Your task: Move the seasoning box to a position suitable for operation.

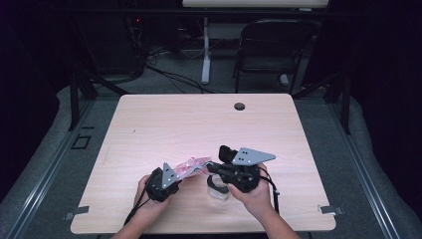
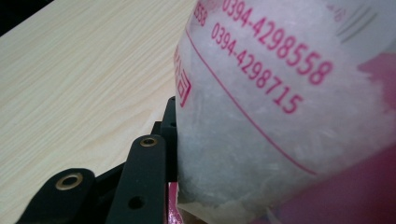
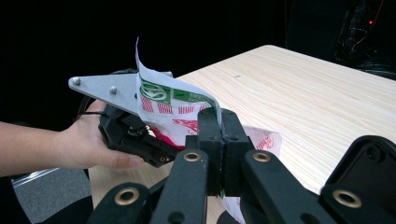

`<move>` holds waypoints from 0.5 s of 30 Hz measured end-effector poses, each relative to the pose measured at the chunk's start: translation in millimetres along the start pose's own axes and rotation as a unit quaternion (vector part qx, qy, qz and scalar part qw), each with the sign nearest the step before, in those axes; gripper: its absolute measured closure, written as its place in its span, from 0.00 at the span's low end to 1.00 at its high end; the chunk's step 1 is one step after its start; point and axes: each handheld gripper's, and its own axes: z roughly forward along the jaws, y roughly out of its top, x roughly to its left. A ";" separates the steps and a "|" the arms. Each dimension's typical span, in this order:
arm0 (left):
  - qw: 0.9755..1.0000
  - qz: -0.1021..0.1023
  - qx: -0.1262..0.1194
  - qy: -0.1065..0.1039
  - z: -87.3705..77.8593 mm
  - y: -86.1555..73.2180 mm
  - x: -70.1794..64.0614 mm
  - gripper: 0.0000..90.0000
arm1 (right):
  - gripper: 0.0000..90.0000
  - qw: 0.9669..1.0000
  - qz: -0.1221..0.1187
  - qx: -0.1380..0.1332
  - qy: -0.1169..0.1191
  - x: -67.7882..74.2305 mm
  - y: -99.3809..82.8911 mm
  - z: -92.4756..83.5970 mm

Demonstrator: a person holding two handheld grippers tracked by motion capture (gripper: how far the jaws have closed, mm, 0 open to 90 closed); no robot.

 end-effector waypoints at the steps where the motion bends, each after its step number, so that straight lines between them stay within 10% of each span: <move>1: 1.000 0.005 -0.001 0.004 0.0 0.7 0.0 0.74 | 0.99 1.000 0.001 0.000 0.000 0.0 -0.2 -0.3; 15: 0.998 0.045 0.001 0.038 -0.9 14.2 -3.8 0.74 | 0.99 1.000 -0.001 0.004 -0.015 -2.2 -6.1 -12.2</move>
